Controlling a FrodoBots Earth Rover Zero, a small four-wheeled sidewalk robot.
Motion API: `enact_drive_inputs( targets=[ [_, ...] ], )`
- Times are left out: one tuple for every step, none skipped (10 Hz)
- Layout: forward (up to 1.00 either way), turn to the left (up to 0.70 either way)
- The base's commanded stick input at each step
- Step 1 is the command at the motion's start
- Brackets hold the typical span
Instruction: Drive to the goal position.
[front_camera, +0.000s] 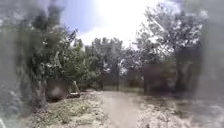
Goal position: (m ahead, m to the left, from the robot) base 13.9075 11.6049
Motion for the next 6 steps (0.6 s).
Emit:
enact_drive_inputs(
  targets=[
    [0.7,0.32],
    [0.7,0.05],
    [0.7,0.0],
    [0.7,0.0],
    [0.7,0.0],
    [0.7,0.0]
  ],
)
